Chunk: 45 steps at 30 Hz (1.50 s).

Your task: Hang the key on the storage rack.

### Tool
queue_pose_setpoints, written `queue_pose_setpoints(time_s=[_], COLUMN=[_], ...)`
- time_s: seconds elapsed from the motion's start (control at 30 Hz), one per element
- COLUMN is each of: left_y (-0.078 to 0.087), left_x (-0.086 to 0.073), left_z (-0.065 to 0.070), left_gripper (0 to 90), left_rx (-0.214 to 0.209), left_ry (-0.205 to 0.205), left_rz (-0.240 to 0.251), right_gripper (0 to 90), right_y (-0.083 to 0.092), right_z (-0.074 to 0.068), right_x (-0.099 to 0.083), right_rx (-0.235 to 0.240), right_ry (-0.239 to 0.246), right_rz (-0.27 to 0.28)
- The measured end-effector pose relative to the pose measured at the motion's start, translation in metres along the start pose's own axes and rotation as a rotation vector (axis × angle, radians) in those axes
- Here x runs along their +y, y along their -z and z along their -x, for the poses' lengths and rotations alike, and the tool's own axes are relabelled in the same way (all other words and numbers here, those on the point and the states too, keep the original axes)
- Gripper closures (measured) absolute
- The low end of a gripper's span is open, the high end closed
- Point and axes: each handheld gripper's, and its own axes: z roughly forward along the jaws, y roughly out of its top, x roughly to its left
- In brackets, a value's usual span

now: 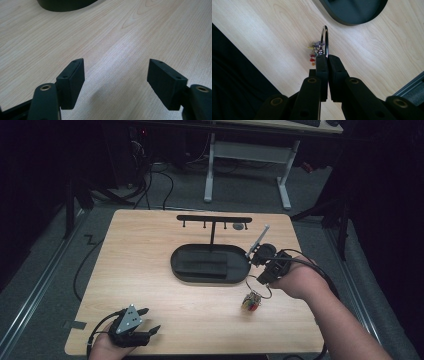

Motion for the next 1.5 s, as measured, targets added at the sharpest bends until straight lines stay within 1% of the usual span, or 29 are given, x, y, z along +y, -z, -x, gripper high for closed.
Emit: queue_pose_setpoints(time_s=[0.13, 0.3, 0.47, 0.5, 0.6, 0.67, 0.7, 0.73, 0.8, 0.87, 1.0, 1.03, 1.1, 1.13, 1.2, 1.27, 1.33, 1.37, 1.43, 1.5], left_y=[-0.002, -0.002, -0.002, -0.002, -0.002, -0.003, -0.002, -0.002, -0.002, -0.001, -0.001, -0.001, -0.001, 0.000, 0.000, 0.000, 0.000, 0.000, 0.000, 0.000], left_x=[0.001, 0.001, 0.000, 0.000, 0.000, 0.000, 0.000, 0.000, 0.000, -0.001, -0.001, -0.001, -0.002, -0.002, -0.002, -0.002, -0.003, -0.003, -0.004, -0.004], left_z=[0.000, 0.001, 0.002, 0.002, 0.002, 0.002, 0.002, 0.002, 0.002, 0.001, 0.000, 0.000, 0.000, 0.000, -0.001, -0.001, -0.001, -0.002, -0.002, -0.002], left_gripper=[30.8, 30.8, 30.9, 30.8, 30.8, 30.8, 30.8, 30.8, 30.8, 30.8, 30.8, 30.8, 30.8, 30.8, 30.8, 30.8, 30.8, 30.8, 30.8, 30.8], left_rx=[-0.004, -0.006, -0.005, -0.005, -0.006, -0.005, -0.005, -0.004, -0.002, -0.003, -0.003, -0.003, -0.001, -0.002, -0.001, 0.000, 0.000, 0.000, 0.000, 0.000], left_ry=[-0.004, -0.004, -0.004, -0.003, -0.003, -0.002, -0.001, -0.001, 0.000, 0.002, 0.006, 0.006, 0.006, 0.007, 0.007, 0.010, 0.010, 0.010, 0.013, 0.014], left_rz=[-0.001, -0.002, -0.004, -0.005, -0.006, -0.006, -0.006, -0.006, -0.004, -0.005, -0.003, 0.000, 0.000, -0.002, -0.004, -0.002, -0.004, -0.005, -0.004, -0.006], right_gripper=[88.1, 88.1, 88.1, 88.1, 88.2, 88.1, 88.1, 88.1, 88.1, 88.2, 88.2, 88.1, 88.1, 88.2, 88.1, 88.2, 88.1, 88.1, 88.1, 88.1], right_y=[0.013, 0.017, 0.019, 0.020, 0.022, 0.025, 0.026, 0.027, 0.030, 0.031, 0.033, 0.033, 0.033, 0.033, 0.033, 0.034, 0.035, 0.035, 0.035, 0.034], right_z=[0.004, 0.008, 0.012, 0.013, 0.017, 0.021, 0.021, 0.024, 0.028, 0.029, 0.037, 0.038, 0.042, 0.045, 0.047, 0.048, 0.054, 0.056, 0.061, 0.063], right_x=[0.002, 0.002, 0.002, 0.002, 0.003, 0.005, 0.006, 0.007, 0.011, 0.012, 0.020, 0.022, 0.027, 0.031, 0.034, 0.038, 0.042, 0.045, 0.049, 0.053], right_rx=[0.007, 0.003, -0.004, 0.002, -0.012, -0.016, -0.012, -0.014, -0.024, -0.028, -0.041, -0.045, -0.049, -0.060, -0.061, -0.059, -0.063, -0.064, -0.059, -0.052], right_ry=[-0.016, -0.035, -0.043, -0.049, -0.066, -0.069, -0.083, -0.081, -0.095, -0.094, -0.101, -0.114, -0.119, -0.110, -0.113, -0.135, -0.117, -0.131, -0.127, -0.147], right_rz=[0.023, 0.033, 0.036, 0.035, 0.027, 0.037, 0.041, 0.045, 0.052, 0.054, 0.065, 0.064, 0.064, 0.065, 0.064, 0.065, 0.078, 0.082, 0.091, 0.094])
